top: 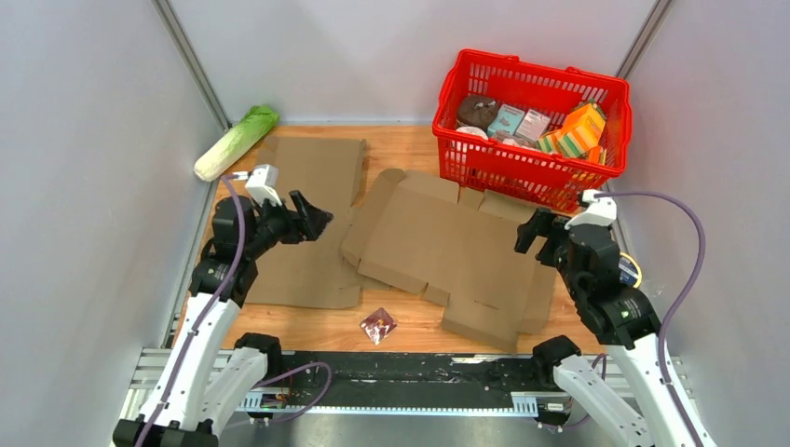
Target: Fold the paper box
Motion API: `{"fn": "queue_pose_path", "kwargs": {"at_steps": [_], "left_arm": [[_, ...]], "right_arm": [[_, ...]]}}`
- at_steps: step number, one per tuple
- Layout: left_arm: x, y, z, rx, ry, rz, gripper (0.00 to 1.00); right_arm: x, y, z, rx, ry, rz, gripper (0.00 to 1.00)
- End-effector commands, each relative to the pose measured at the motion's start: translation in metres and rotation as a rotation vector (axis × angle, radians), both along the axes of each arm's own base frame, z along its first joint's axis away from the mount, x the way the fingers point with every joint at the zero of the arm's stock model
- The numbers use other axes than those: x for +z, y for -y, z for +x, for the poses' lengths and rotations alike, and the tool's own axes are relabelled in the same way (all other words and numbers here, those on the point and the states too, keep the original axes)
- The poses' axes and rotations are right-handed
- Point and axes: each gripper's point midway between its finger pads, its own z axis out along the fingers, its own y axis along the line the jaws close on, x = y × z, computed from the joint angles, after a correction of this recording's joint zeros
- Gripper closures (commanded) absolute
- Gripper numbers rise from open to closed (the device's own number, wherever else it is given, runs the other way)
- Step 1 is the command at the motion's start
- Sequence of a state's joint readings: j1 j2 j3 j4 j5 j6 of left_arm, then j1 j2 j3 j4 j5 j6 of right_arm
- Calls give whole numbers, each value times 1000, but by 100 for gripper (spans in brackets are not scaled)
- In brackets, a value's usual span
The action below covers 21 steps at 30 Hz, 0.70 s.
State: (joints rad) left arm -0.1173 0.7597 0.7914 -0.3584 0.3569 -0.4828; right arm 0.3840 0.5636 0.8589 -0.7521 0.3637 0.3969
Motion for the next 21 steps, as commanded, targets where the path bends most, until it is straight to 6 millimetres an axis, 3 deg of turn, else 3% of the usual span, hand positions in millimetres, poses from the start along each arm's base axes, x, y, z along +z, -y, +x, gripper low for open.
{"fn": "queue_pose_path", "kwargs": {"at_steps": [1, 3, 5, 12, 16, 21], "left_arm": [[4, 30, -14, -97, 19, -33, 15], [3, 43, -18, -137, 19, -32, 16], [3, 50, -21, -163, 17, -25, 16], [10, 57, -37, -220, 36, -34, 16], [9, 57, -45, -241, 43, -26, 16], [9, 62, -48, -277, 51, -35, 16]], "right_arm": [[-5, -18, 3, 85, -88, 0, 0], [-6, -27, 9, 111, -98, 15, 0], [-20, -24, 22, 59, -134, 14, 0], [-94, 42, 52, -247, -318, 87, 0], [-113, 77, 59, -413, -338, -18, 0], [-132, 83, 69, -400, -386, -92, 3]]}}
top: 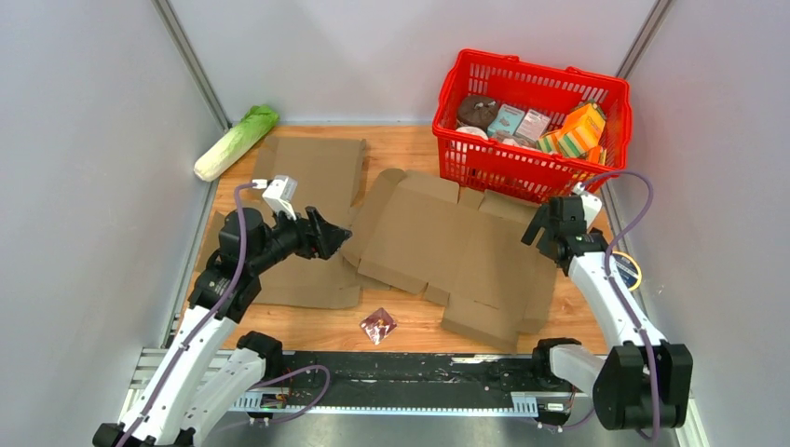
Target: Fold the paper box
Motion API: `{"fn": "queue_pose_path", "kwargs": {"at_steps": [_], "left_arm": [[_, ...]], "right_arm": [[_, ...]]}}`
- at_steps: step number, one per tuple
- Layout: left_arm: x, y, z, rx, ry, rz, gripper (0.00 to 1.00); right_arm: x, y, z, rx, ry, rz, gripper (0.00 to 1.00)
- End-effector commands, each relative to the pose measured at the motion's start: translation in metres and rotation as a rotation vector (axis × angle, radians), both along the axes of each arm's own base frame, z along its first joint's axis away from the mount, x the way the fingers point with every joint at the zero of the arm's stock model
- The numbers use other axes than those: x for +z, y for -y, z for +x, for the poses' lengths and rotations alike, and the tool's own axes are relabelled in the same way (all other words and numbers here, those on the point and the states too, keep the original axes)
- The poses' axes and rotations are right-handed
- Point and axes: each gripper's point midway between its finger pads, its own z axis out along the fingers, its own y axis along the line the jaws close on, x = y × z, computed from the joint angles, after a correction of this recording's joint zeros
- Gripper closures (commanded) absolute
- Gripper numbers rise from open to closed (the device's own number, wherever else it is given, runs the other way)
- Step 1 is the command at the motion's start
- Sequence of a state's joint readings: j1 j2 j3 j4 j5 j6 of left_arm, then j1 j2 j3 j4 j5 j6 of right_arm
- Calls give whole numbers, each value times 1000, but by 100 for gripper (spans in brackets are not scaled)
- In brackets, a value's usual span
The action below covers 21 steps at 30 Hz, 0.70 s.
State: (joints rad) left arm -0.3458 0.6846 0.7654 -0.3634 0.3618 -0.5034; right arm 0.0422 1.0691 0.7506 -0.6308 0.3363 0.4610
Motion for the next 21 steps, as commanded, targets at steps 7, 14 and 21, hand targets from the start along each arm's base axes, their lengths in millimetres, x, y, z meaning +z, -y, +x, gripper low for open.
{"fn": "queue_pose_path", "kwargs": {"at_steps": [7, 14, 21], "left_arm": [[0, 18, -6, -92, 14, -36, 24], [-5, 19, -12, -109, 19, -28, 26], [-6, 28, -12, -161, -1, -46, 27]], "right_arm": [[-8, 15, 47, -34, 68, -38, 16], [-29, 32, 44, -73, 92, 67, 15], [-52, 18, 50, 9, 92, 244, 42]]}}
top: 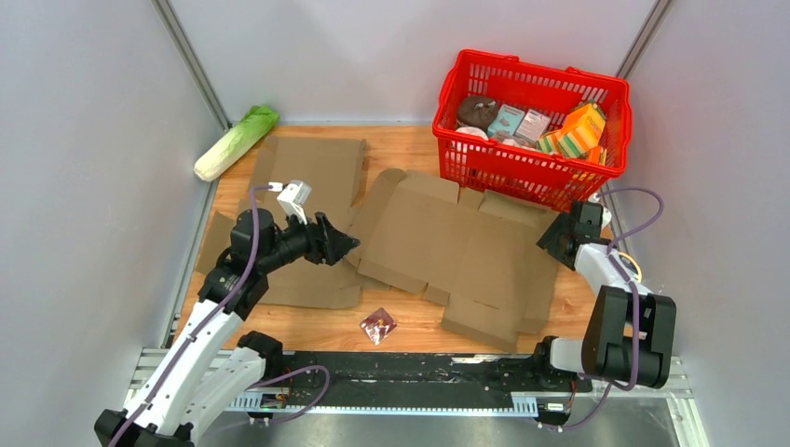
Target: Fold the paper box
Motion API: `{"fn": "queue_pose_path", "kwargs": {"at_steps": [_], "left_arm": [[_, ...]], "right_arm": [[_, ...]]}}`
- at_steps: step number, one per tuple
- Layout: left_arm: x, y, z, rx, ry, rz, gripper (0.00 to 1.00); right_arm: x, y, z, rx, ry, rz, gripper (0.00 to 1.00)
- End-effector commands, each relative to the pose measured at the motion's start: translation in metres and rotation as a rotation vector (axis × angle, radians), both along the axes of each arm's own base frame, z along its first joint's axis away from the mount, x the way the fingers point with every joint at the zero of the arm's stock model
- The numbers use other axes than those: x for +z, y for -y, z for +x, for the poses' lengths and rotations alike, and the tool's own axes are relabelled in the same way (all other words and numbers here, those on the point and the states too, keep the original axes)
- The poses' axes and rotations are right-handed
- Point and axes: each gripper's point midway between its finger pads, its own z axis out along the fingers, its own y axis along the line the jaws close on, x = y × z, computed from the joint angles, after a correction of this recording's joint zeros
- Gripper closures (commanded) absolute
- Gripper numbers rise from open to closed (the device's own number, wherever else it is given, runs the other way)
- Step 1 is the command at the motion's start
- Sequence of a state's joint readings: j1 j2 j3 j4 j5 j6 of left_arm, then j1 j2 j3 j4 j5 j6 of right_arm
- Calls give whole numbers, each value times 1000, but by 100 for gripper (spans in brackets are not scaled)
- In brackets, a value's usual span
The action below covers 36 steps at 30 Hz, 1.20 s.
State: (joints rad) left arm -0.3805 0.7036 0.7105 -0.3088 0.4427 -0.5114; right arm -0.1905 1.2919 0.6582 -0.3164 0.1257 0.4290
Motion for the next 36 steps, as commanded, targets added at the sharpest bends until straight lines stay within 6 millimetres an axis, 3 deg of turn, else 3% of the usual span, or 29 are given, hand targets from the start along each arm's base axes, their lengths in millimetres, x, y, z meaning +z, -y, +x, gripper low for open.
{"fn": "queue_pose_path", "kwargs": {"at_steps": [1, 5, 8, 9, 10, 13, 17, 18, 20, 21, 23, 29, 31, 33, 34, 36], "left_arm": [[11, 9, -2, -52, 34, -29, 27], [14, 7, -2, -43, 45, -32, 27], [15, 8, -3, -45, 41, -34, 28], [14, 7, -4, -45, 37, -32, 28], [16, 7, -4, -45, 43, -34, 28], [19, 6, -7, -45, 48, -33, 28], [27, 6, -8, -49, 58, -37, 28], [26, 6, -9, -51, 56, -34, 29], [31, 7, -9, -53, 64, -36, 29], [32, 6, -9, -54, 64, -34, 29], [35, 7, -10, -56, 66, -34, 29], [44, 5, -12, -49, 74, -33, 30], [46, 3, -11, -43, 72, -25, 30], [52, 1, -12, -36, 74, -16, 31], [55, 1, -13, -32, 74, -16, 31], [65, -2, -13, -18, 98, -25, 32]], "right_arm": [[8, -16, 20, 78, 116, 92, 44], [13, -15, 19, 46, 147, 95, 58], [11, -15, 16, 27, 135, 102, 82], [10, -5, 12, -20, 125, 64, 98], [10, -3, 9, -44, 119, 61, 100], [18, 8, -7, -129, 118, 18, 100], [45, 19, -35, -310, 168, 10, 100], [66, 20, -40, -330, 237, 6, 100], [79, 16, -54, -343, 263, 18, 100], [101, 14, -58, -349, 327, 29, 100], [113, 7, -74, -346, 324, 44, 100], [171, -38, -95, -94, 356, 108, 100], [181, -68, -100, 67, 343, 182, 100], [207, -91, -101, 200, 365, 224, 100], [213, -97, -106, 241, 348, 230, 100], [245, -107, -108, 323, 381, 228, 100]]}}
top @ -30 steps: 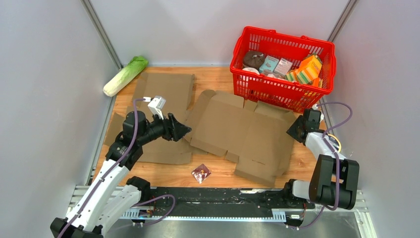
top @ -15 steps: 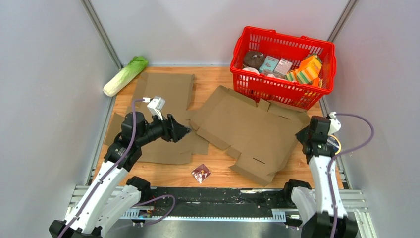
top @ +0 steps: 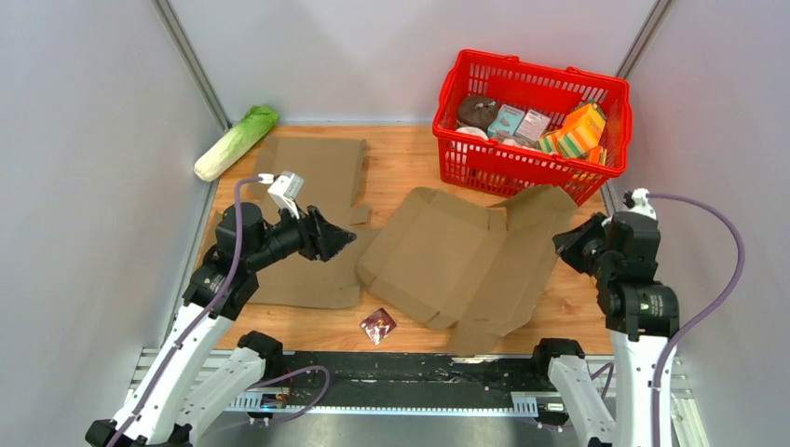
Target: Fold the paper box
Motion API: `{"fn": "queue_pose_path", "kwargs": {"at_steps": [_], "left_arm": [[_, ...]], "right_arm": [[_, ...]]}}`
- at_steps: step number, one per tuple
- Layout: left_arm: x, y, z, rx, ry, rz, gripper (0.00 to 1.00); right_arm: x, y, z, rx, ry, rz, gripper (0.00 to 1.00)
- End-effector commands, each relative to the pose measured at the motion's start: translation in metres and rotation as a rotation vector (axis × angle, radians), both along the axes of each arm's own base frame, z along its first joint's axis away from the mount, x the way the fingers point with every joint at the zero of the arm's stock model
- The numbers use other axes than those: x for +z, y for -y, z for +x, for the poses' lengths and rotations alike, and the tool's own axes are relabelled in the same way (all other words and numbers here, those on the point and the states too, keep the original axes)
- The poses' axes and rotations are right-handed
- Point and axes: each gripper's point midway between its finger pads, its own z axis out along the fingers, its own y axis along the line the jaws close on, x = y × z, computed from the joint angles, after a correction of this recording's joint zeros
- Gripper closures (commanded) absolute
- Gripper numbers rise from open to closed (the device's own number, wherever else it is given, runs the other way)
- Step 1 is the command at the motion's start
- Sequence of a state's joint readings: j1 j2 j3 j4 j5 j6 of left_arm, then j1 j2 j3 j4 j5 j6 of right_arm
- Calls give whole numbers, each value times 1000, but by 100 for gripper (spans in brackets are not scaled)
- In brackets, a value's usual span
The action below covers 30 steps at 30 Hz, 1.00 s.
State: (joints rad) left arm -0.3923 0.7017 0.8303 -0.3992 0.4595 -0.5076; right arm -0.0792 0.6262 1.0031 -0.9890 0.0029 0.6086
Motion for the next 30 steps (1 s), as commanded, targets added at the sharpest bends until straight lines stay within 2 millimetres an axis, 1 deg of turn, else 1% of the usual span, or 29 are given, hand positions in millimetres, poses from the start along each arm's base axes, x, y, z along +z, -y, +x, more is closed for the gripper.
{"fn": "queue_pose_path", "kwargs": {"at_steps": [1, 2, 3, 4, 5, 6, 7, 8, 9, 10, 11, 12, 13, 14, 16, 17, 18, 19, 20, 22, 23, 24, 25, 26, 27, 28, 29, 30], "left_arm": [[32, -5, -3, 21, 73, -15, 31], [38, -7, -2, 35, 84, -21, 32], [43, -7, -2, 39, 90, -26, 31], [47, -7, -2, 41, 95, -30, 32], [56, -8, -3, 44, 106, -43, 32], [61, -7, -2, 44, 111, -46, 32], [66, -8, -3, 45, 121, -52, 32], [79, -9, -4, 50, 144, -63, 32], [84, -9, -4, 50, 149, -66, 32], [91, -10, -5, 53, 160, -71, 32], [106, -12, -8, 57, 187, -82, 32], [112, -12, -8, 62, 194, -83, 32], [121, -13, -10, 61, 210, -89, 32], [137, -16, -16, 61, 240, -96, 32], [151, -19, -20, 69, 265, -97, 32], [165, -24, -24, 80, 294, -98, 32], [170, -24, -24, 82, 299, -94, 30], [175, -25, -25, 82, 306, -91, 30], [186, -28, -29, 82, 330, -81, 30], [189, -26, -22, 81, 317, -61, 29], [199, -27, -24, 80, 333, -57, 29], [199, -22, -17, 70, 319, -50, 28], [203, -20, -15, 60, 320, -54, 29], [217, -18, -17, 46, 343, -71, 29], [218, -10, -12, 14, 327, -75, 30], [223, -8, -12, 3, 328, -84, 30], [233, -7, -14, -4, 340, -107, 31], [236, -5, -12, -5, 339, -116, 31]], "right_arm": [[55, -50, -19, 319, 45, 40, 100], [66, -55, -21, 368, 69, 31, 100], [94, -62, -26, 417, 144, 22, 100], [105, -63, -28, 439, 173, 0, 100], [118, -62, -29, 446, 210, -26, 100], [134, -62, -29, 465, 261, -66, 100], [147, -63, -27, 481, 299, -86, 100], [156, -66, -26, 503, 330, -97, 100], [165, -69, -23, 527, 360, -105, 100], [180, -75, -13, 567, 422, -104, 100], [187, -78, -6, 580, 447, -103, 100], [194, -80, 1, 592, 470, -96, 100], [210, -87, 13, 634, 525, -95, 100], [218, -90, 20, 660, 548, -95, 100], [236, -96, 29, 714, 605, -115, 100], [247, -97, 40, 727, 621, -124, 100], [253, -100, 43, 754, 640, -130, 100], [260, -111, 40, 839, 674, -131, 100], [265, -116, 44, 889, 689, -129, 100], [271, -127, 39, 983, 728, -134, 100], [274, -127, 40, 990, 740, -142, 100], [280, -129, 42, 1003, 754, -149, 100], [284, -132, 40, 1036, 766, -144, 100], [291, -134, 39, 1041, 769, -110, 100], [304, -137, 40, 1062, 809, -104, 100], [312, -139, 39, 1073, 824, -82, 100], [320, -141, 39, 1078, 831, -52, 100], [334, -144, 36, 1086, 833, 1, 100]]}}
